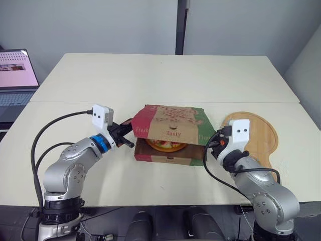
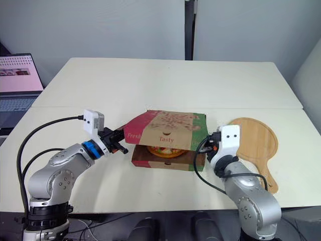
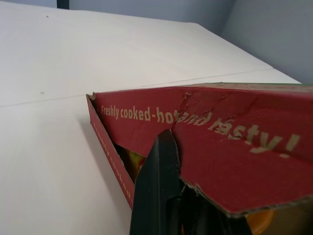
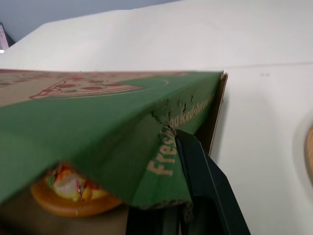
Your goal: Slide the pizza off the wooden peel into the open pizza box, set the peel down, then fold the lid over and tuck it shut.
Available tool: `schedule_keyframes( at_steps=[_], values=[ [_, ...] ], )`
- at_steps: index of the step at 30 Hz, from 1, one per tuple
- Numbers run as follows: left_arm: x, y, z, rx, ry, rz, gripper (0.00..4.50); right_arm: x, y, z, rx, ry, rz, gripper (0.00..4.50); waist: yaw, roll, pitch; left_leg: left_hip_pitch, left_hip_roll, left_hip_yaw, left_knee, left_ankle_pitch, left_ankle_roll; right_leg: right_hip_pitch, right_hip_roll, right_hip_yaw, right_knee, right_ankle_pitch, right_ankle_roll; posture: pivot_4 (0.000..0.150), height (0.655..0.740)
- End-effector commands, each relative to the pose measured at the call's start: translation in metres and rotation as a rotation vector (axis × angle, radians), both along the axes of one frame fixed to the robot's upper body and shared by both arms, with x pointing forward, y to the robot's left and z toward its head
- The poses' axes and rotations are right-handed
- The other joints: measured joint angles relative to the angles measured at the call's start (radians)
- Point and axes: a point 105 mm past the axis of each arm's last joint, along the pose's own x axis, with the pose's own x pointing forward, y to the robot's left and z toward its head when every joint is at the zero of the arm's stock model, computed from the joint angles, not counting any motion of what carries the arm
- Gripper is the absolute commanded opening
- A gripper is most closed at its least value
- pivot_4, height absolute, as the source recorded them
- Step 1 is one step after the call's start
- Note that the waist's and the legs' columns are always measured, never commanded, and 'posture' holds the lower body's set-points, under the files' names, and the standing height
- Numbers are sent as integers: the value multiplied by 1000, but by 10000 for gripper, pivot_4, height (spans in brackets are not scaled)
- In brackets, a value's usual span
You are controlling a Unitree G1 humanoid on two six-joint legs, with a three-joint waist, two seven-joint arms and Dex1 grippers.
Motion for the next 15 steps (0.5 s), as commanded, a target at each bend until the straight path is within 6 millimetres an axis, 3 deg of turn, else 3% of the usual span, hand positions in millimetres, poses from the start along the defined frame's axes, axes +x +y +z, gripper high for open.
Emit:
schedule_keyframes(
  at_steps=[1, 8, 11, 15],
  values=[
    [-4, -5, 1, 1, -20, -10, 0, -2, 7, -6, 13, 2, 30, 352, -1, 0, 0, 0, 0, 0, 0, 0, 0, 0, 0, 0, 0, 0, 0, 1500, 7400],
    [-2, -1, -2, 17, -26, 5, 0, -5, -1, -9, -22, -10, 29, 352, 1, 0, 0, 0, 0, 0, 0, 0, 0, 0, 0, 0, -1, 0, 0, 1500, 7400],
    [-2, 0, -3, 21, -31, 7, 0, -11, -8, -13, -21, 4, 35, 6322, 4, 0, 0, -1, 0, 0, 0, 0, 0, 0, 0, 0, -1, 0, 0, 1500, 7400],
    [-2, -2, -4, 31, -39, -2, 0, -32, -16, -21, -33, 50, 121, 20629, 6, 0, 0, -2, -1, 0, 0, 0, 0, 0, -1, 0, -3, 0, 0, 1500, 7400]
  ],
)
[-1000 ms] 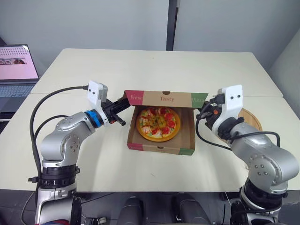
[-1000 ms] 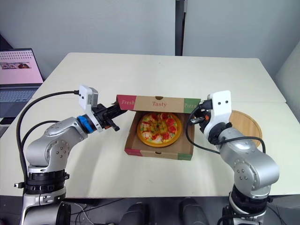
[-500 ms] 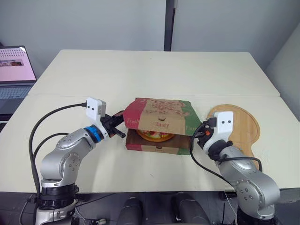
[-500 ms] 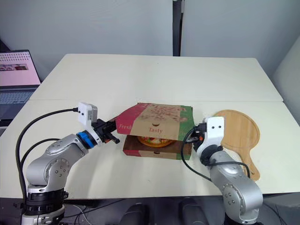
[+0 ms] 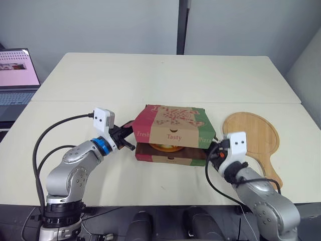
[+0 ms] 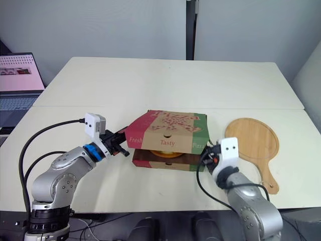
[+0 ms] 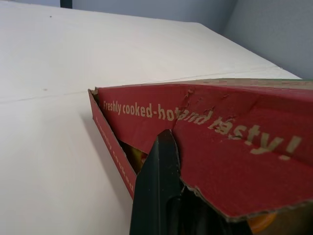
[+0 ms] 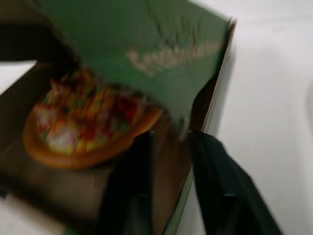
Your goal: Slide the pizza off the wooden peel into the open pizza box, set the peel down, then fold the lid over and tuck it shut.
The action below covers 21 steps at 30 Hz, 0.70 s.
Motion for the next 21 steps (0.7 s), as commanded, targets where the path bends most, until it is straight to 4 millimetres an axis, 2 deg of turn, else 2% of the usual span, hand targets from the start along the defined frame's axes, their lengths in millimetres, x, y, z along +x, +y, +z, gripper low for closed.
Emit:
schedule_keyframes(
  at_steps=[1, 3, 5, 7, 11, 14, 17, 19, 21],
  values=[
    [-1, -1, 0, 14, -13, -5, 0, -18, -4, 12, 14, -40, 103, 23789, 0, 0, 0, 0, 0, 0, 0, 0, 0, 0, 0, 0, 0, 0, 0, 1500, 7400],
    [-1, -2, 0, 13, -15, -8, 0, -28, -12, 14, 3, -45, 151, 23789, 0, 0, 0, 0, 0, 0, 0, 0, 0, 1, 0, 0, -1, 0, 0, 1500, 7400],
    [-1, -2, 0, 14, -17, -11, 0, -29, -28, 19, 0, -57, 149, 23789, 0, 0, 0, 0, 0, 0, 0, 0, 0, 1, 0, 0, -1, 0, 0, 1500, 7400],
    [-1, -3, 0, 15, -18, -14, 0, -23, -45, 31, 45, -92, 116, 23789, 0, 0, 0, 0, 0, 1, 0, 0, 0, 1, 0, 0, -1, 0, 0, 1500, 7400],
    [0, -5, 0, 16, -20, -22, 0, -6, -63, 55, 87, -146, 101, 23789, 0, 0, 0, 1, 0, 0, 0, 0, 0, 1, 0, 0, -1, 0, 1, 1500, 7400],
    [0, -6, 0, 18, -21, -28, 0, 9, -65, 78, 80, -195, 138, 17817, 1, 0, 0, 1, -1, 1, 1, 0, 0, 2, 0, 1, -1, 0, 1, 1500, 7400],
    [0, -7, 0, 20, -21, -30, 0, 16, -51, 94, 47, -214, 239, 7385, 7, 0, 0, 0, -1, 0, 0, 0, 0, 2, 1, 0, -2, 0, 1, 1500, 7400],
    [0, -8, -1, 31, -22, -36, 0, 17, -40, 95, 0, -191, 314, 132, 9, 0, 0, 0, -1, 0, -1, 0, 0, 2, 1, 0, -3, 0, 1, 1500, 7400],
    [-1, -9, -2, 42, -21, -44, 0, 18, -29, 92, -55, -162, 374, 132, 13, 0, 0, 0, 0, 0, -1, 0, 0, 2, 1, 0, -4, 0, 1, 1500, 7400]
  ],
)
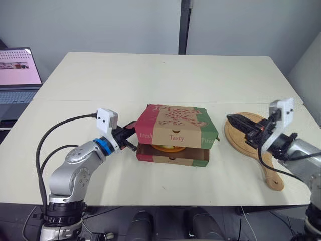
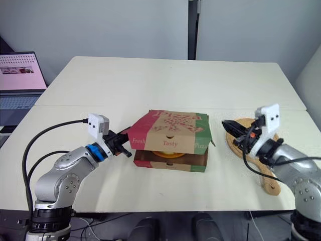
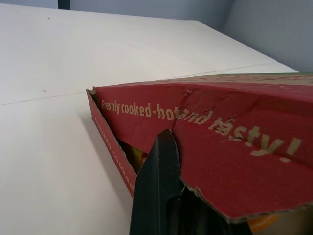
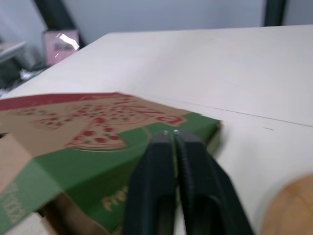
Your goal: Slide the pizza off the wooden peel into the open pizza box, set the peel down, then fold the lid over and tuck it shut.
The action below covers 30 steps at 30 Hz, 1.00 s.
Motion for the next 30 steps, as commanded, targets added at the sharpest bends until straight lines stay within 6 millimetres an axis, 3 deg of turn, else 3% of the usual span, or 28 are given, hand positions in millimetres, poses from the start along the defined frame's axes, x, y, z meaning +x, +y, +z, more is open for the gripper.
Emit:
schedule_keyframes(
  at_steps=[1, 7, 13, 19, 22, 24, 26, 30],
  values=[
    [-2, -2, 0, 33, -10, -25, 0, -1, 21, 1, -62, 18, 109, 132, 2, 0, 0, 0, 0, 0, 0, 0, 0, 0, 0, 0, 0, 0, 0, 1500, 7400],
    [-6, 3, 8, 19, -21, -62, 0, 1, 35, -3, -114, 49, 188, 132, 5, 0, 0, -1, 0, 0, 0, 0, 0, 0, 0, 0, -2, 0, 1, 1500, 7400],
    [-12, 38, 23, 62, 39, -114, 15007, 3, 34, -8, -136, 58, 192, 0, 2, 0, 0, -2, 1, 0, -2, 0, 0, 0, 0, -1, -7, 1, 2, 1500, 7400],
    [-12, 85, 59, 9, 96, -77, 33610, 5, 33, -10, -157, 50, 191, 0, 3, 0, 0, -2, 1, 0, -2, 0, 0, 0, 0, -2, -7, 1, 1, 1500, 7400],
    [-2, 97, 82, -42, 33, -33, 33610, 5, 34, -10, -158, 48, 191, 0, 6, 0, 0, -2, 0, 0, -2, 0, 0, 0, -1, -2, -8, 1, 1, 1500, 7400],
    [3, 91, 93, -55, 0, -59, 33610, 5, 35, -11, -160, 47, 196, 0, 8, 0, 1, -2, 0, 0, -2, 0, 0, 0, -2, -2, -8, 1, 2, 1500, 7400],
    [6, 78, 100, -34, -27, -114, 29613, 5, 36, -11, -159, 48, 199, 0, 9, 0, 1, -2, 0, 0, -2, 0, 0, 0, -2, -2, -8, 1, 2, 1500, 7400],
    [-1, 1, 86, 195, -56, -454, 18533, 6, 37, -10, -170, 37, 202, 0, 12, 0, 1, -3, -1, 0, -2, 0, 0, 1, -3, -2, -8, 2, 1, 1500, 7400]
  ],
)
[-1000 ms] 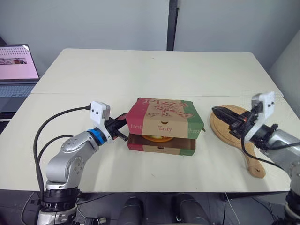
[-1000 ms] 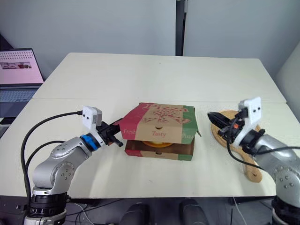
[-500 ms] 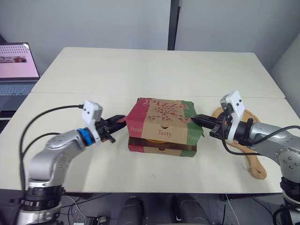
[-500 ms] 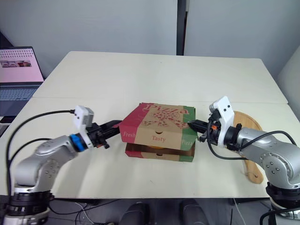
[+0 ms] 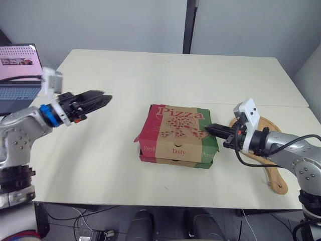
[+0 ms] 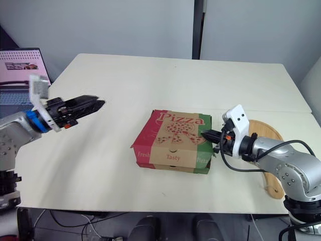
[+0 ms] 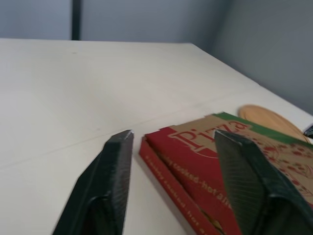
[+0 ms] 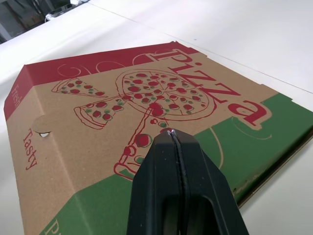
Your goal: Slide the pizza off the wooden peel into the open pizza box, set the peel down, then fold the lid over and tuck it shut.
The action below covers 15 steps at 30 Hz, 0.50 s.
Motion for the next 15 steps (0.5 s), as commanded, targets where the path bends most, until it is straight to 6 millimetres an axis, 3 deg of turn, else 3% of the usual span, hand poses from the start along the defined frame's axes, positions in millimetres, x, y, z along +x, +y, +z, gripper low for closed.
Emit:
schedule_keyframes(
  at_steps=[1, 4, 6, 11, 15],
  values=[
    [-13, -63, -8, 154, -57, -298, 15418, 1, 1, 11, -7, -67, 4, 0, 2, 0, 0, 0, -1, 0, 0, 0, 0, 0, 0, 0, 0, 1, -2, 1500, 7400],
    [-18, -95, -15, 189, -59, -453, 5663, 7, -12, 14, -57, -114, -44, 0, -2, 0, 0, 0, -1, 1, 0, 0, 0, 0, -1, 1, 0, 3, -3, 1500, 7400],
    [-16, -105, -18, 193, -59, -498, 140, 9, -25, 15, -80, -127, -80, 0, -6, 0, 0, 0, -1, 1, 0, 0, 0, 0, 0, 1, 0, 3, -3, 1500, 7400],
    [-13, -120, -30, 242, -56, -584, 140, 3, -52, 2, -214, -136, -101, 0, -7, 0, 0, 1, 1, 1, 0, 0, 0, 0, 3, 1, 0, 2, -3, 1500, 7400],
    [-12, -125, -36, 255, -56, -617, 140, -9, -48, -17, -248, -101, -33, 0, -8, 0, 0, 0, 1, 1, 1, 0, 0, 0, 4, 2, 0, 0, 1, 1500, 7400]
  ],
)
